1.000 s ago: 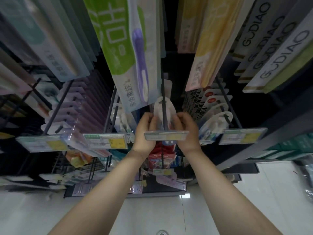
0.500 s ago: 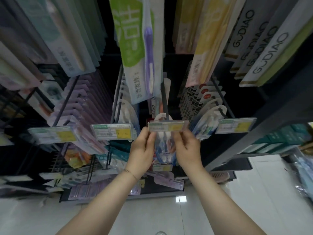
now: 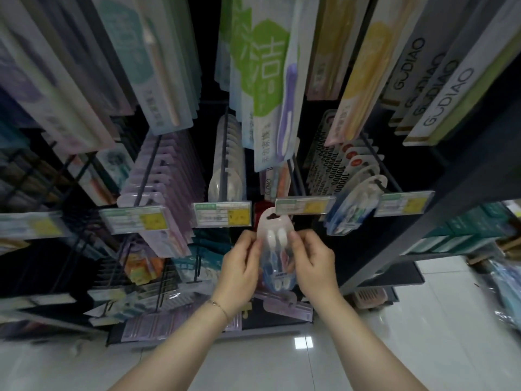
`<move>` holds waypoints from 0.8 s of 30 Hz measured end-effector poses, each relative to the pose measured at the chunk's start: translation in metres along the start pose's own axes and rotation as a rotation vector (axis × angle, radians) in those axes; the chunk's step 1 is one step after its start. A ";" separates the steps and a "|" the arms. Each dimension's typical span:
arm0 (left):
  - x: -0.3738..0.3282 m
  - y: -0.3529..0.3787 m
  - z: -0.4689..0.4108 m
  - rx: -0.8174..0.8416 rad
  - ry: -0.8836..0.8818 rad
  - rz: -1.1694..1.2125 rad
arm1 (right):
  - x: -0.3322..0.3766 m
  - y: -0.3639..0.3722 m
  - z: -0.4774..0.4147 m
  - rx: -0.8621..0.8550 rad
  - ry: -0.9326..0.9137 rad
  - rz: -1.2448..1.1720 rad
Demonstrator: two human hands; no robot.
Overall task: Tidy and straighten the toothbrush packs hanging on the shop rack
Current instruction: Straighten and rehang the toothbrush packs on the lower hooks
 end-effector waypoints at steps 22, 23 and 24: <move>0.046 -0.080 -0.015 -0.236 -0.161 0.016 | 0.012 0.084 -0.023 0.100 -0.021 -0.072; 0.048 -0.080 -0.017 -0.235 -0.174 0.026 | 0.008 0.085 -0.026 0.095 0.005 -0.088; 0.049 -0.078 -0.020 -0.235 -0.187 0.036 | 0.005 0.085 -0.030 0.085 0.020 -0.091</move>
Point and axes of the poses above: each hand's wrist, its own z-axis away from the middle knuckle, its own y-axis out of the palm, x = y × z, the point moved 10 cm from there along -z, towards the middle knuckle, and after that the axes turned 12 degrees about -z, right-handed, at the moved point
